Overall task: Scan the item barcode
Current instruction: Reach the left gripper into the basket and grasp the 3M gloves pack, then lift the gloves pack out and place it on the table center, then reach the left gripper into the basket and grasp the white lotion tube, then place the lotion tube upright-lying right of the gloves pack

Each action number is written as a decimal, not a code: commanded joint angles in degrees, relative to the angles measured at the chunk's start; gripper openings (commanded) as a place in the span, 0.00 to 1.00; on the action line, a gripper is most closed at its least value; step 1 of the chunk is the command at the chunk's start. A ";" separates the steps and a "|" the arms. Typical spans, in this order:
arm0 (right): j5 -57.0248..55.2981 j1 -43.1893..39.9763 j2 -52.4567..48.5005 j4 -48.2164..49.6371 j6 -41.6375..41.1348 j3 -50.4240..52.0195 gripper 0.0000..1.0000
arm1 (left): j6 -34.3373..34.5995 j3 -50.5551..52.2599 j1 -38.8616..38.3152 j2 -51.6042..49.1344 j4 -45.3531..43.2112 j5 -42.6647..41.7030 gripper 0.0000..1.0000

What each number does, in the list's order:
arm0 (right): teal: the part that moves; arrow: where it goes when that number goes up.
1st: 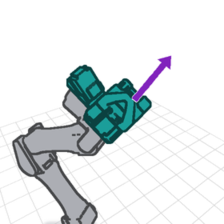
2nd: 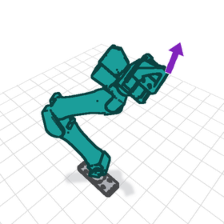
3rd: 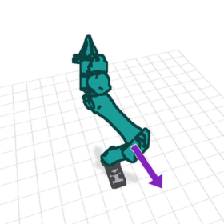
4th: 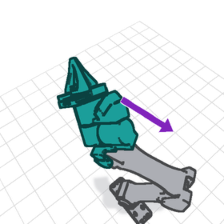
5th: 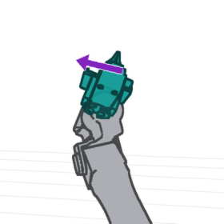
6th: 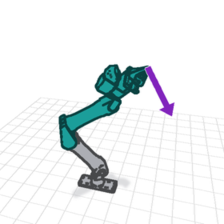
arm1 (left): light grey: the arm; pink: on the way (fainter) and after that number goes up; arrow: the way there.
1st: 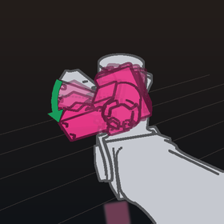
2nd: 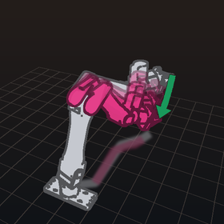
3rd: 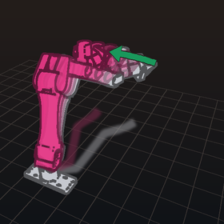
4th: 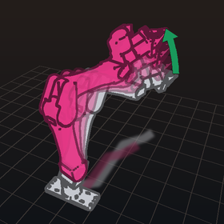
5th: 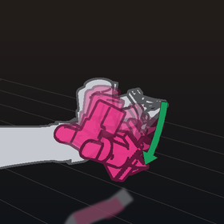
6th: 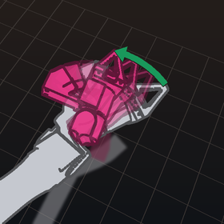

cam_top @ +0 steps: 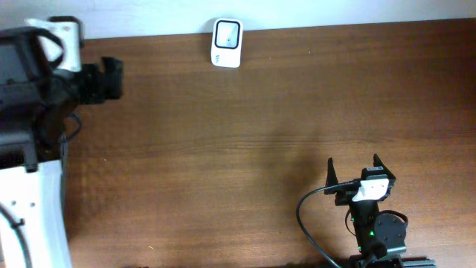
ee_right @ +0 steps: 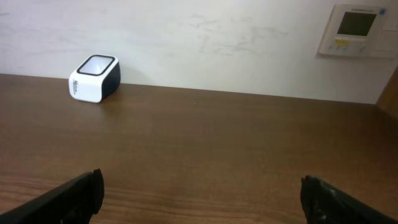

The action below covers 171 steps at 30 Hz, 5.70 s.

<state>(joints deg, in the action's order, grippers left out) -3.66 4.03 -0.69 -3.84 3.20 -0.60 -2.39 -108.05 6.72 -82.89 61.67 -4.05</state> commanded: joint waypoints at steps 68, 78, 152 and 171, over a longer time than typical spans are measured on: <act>-0.90 -0.35 0.33 -0.42 -0.24 0.28 0.98 | 26.27 25.49 7.43 21.27 -31.17 -9.44 0.00; -0.90 -0.35 0.33 -0.42 -0.24 0.28 0.98 | 45.68 25.49 -22.01 -8.61 -18.38 6.86 0.00; -0.90 -0.35 0.33 -0.44 -0.24 0.28 0.98 | 0.57 11.19 42.47 -19.63 -13.18 -17.79 0.00; -0.90 -0.35 0.33 -0.42 -0.24 0.28 0.98 | 10.97 11.47 -7.08 -1.60 -14.60 -19.82 0.00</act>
<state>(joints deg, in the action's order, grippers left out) -3.88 4.03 -0.69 -3.84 3.18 -0.60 6.85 -95.22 8.88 -81.62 47.40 -27.81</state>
